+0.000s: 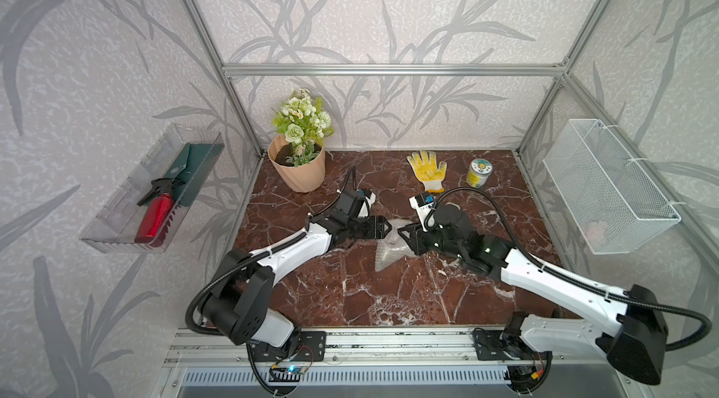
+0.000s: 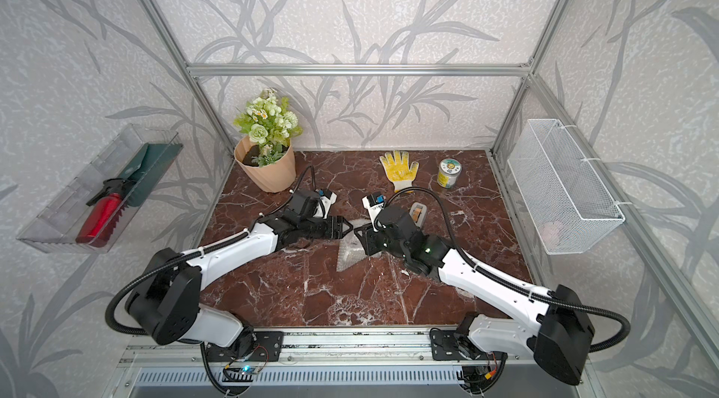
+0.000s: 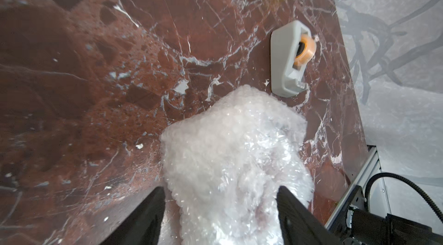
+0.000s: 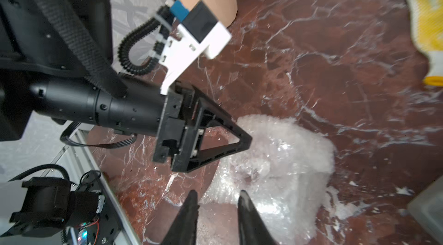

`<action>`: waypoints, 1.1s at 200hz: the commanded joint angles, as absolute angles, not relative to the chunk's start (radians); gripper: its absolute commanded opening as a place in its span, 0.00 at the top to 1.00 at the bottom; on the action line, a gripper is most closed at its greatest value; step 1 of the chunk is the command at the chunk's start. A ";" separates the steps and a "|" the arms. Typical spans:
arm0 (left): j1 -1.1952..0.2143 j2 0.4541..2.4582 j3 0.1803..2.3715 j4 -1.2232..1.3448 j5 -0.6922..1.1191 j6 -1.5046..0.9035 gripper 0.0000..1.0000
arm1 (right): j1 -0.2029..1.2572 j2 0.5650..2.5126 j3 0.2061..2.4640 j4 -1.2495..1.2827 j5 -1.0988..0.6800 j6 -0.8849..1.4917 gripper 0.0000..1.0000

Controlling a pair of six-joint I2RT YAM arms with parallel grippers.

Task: Wrap mugs in bubble wrap
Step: Stick the tape on the bubble wrap, then reset both arms

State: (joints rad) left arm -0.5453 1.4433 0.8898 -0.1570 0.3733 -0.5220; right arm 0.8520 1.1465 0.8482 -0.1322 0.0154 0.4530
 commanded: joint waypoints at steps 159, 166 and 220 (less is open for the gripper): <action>-0.210 0.956 0.154 0.621 -0.585 0.001 0.01 | 0.154 1.283 0.291 0.780 0.278 0.030 0.01; -0.207 1.006 0.173 0.652 -0.563 0.011 0.01 | 0.145 1.322 0.307 0.806 0.270 0.037 0.00; -0.082 1.477 0.256 1.105 -0.318 0.015 0.01 | 0.103 1.585 0.331 1.046 0.120 -0.043 0.01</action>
